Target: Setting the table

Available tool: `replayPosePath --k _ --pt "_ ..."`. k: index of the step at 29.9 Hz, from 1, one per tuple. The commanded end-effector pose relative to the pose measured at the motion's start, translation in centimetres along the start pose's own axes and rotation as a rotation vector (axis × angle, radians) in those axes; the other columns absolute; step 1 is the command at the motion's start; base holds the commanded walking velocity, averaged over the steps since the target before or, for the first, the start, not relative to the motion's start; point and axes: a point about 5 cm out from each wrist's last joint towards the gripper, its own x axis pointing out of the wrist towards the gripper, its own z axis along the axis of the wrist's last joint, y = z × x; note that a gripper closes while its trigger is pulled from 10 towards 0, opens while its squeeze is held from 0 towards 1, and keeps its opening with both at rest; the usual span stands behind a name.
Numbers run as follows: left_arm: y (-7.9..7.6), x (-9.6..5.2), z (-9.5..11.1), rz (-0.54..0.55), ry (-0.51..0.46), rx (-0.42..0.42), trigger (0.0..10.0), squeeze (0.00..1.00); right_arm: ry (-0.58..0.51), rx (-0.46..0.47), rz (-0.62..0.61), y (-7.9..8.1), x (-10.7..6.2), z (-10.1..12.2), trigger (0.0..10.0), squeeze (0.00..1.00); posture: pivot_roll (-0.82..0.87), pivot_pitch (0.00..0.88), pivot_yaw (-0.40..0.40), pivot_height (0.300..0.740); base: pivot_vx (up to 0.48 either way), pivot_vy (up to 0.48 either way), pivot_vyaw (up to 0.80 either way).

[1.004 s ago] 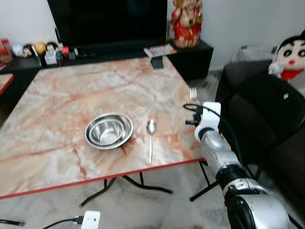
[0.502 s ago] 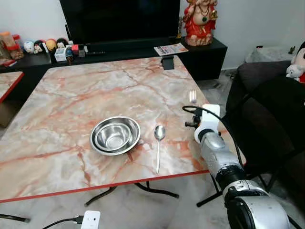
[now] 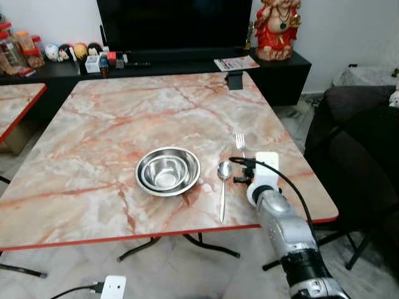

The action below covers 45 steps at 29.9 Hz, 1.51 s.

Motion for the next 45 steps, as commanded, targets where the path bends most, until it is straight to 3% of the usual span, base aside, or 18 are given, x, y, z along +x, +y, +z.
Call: replayPosePath --k 1,10,12,21,37,38,39,40,45 --pt "-0.2 -0.1 -0.3 -0.015 0.011 0.004 10.0 0.00 -0.008 -0.002 -0.001 0.1 -0.4 0.7 10.0 0.00 -0.05 0.000 0.019 0.732 0.000 0.000 0.00" --pt "-0.3 -0.1 -0.4 -0.018 0.016 0.005 10.0 0.00 0.047 -0.019 0.008 0.1 -1.7 0.7 10.0 0.00 -0.05 0.000 0.014 0.732 0.000 0.000 0.00" --pt "-0.4 -0.1 -0.5 -0.020 0.019 0.004 10.0 0.00 0.106 -0.013 -0.002 0.0 -1.8 -0.8 10.0 0.00 -0.05 0.000 0.010 0.732 0.000 0.000 0.00" --pt "-0.3 -0.1 -0.6 -0.022 0.023 0.006 10.0 0.00 0.177 -0.012 0.007 0.1 -2.6 -1.9 10.0 0.00 -0.05 0.000 0.010 0.732 0.000 0.000 0.00" --pt "-0.5 -0.1 -0.7 -0.030 0.027 0.002 10.0 0.00 0.190 -0.011 -0.009 -0.1 -2.6 -2.1 10.0 0.01 -0.05 0.000 0.006 0.732 0.000 0.000 0.00" --pt "-0.5 -0.1 -0.7 -0.031 0.028 0.003 10.0 0.00 0.188 -0.011 -0.011 -0.1 -2.6 -2.1 10.0 0.72 -0.05 0.000 0.006 0.732 0.000 0.000 0.00" --pt "-0.5 -0.1 -0.7 -0.031 0.028 0.003 10.0 0.00 0.188 -0.011 -0.011 -0.1 -2.6 -2.1 10.0 0.72 -0.05 0.000 0.006 0.732 0.000 0.000 0.00" --pt "-0.5 -0.1 -0.7 -0.032 0.028 0.004 10.0 0.00 0.186 -0.006 -0.014 -0.1 -2.6 -2.1 10.0 1.00 -0.05 0.000 0.009 0.732 0.000 0.000 0.00" --pt "-0.5 -0.1 -0.6 -0.033 0.028 0.008 10.0 0.00 0.184 -0.003 -0.016 -0.1 -2.5 -2.1 10.0 1.00 -0.05 0.000 0.010 0.732 0.000 0.000 0.00"
